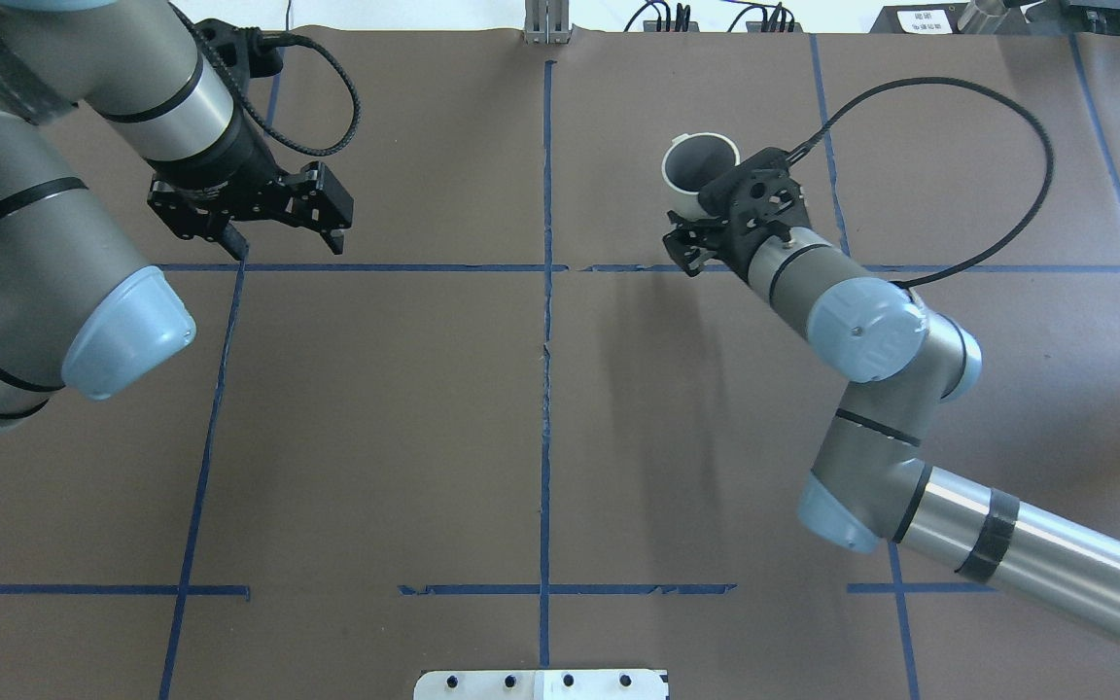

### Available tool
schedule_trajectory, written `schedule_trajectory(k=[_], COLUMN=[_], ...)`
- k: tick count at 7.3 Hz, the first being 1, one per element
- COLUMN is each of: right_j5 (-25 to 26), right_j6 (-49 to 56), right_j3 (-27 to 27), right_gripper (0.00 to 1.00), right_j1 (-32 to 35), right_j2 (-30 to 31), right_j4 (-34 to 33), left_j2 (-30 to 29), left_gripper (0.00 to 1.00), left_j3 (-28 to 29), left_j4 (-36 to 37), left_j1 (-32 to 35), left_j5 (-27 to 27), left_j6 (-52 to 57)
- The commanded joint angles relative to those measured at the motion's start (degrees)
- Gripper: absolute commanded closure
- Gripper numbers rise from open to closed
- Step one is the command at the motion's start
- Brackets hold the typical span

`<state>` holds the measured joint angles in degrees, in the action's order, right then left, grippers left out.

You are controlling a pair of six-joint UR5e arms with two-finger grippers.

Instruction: Left arm hands cup to right arm to dump lemon

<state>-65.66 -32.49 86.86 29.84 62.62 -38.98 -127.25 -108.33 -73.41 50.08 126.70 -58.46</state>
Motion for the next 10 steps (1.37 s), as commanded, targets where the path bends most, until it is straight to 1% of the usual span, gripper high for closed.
schedule_trajectory(k=[1, 2, 3, 4, 5, 6, 8, 10], right_j5=[7.88, 9.48, 11.58, 13.26, 14.84, 15.9, 16.26, 16.26], right_j6=[-4.15, -4.16, -4.42, -5.47, -5.48, -5.48, -5.48, -5.48], right_j3=[-0.03, -0.11, -0.12, -0.12, -0.03, -0.03, -0.03, -0.03], right_gripper=[0.64, 0.63, 0.62, 0.62, 0.61, 0.6, 0.59, 0.59], right_j1=[-6.09, -7.5, -9.26, -10.41, -11.63, -12.78, -13.05, -13.05], right_j2=[-5.3, -6.62, -7.85, -9.43, -10.14, -10.32, -10.5, -10.59], right_j4=[-5.91, -6.19, -8.81, -10.66, -11.55, -11.65, -11.56, -11.47], left_j2=[-4.49, -6.5, -8.0, -8.8, -9.59, -10.29, -10.3, -10.39], left_gripper=[0.0, 0.0, 0.0, 0.0, 0.0, 0.0, 0.0, 0.03], left_j3=[3.36, 7.74, 10.74, 12.07, 13.39, 15.41, 16.22, 16.13], left_j4=[-3.21, -8.89, -12.25, -12.72, -12.73, -12.81, -12.82, -12.82], left_j1=[-0.07, -0.24, -0.68, -1.38, -1.56, -3.13, -5.68, -6.22], left_j5=[1.43, 1.44, 1.53, 1.44, 1.44, 1.35, 1.26, 1.35], left_j6=[-8.82, -13.83, -19.1, -20.19, -20.03, -19.68, -19.33, -19.33])
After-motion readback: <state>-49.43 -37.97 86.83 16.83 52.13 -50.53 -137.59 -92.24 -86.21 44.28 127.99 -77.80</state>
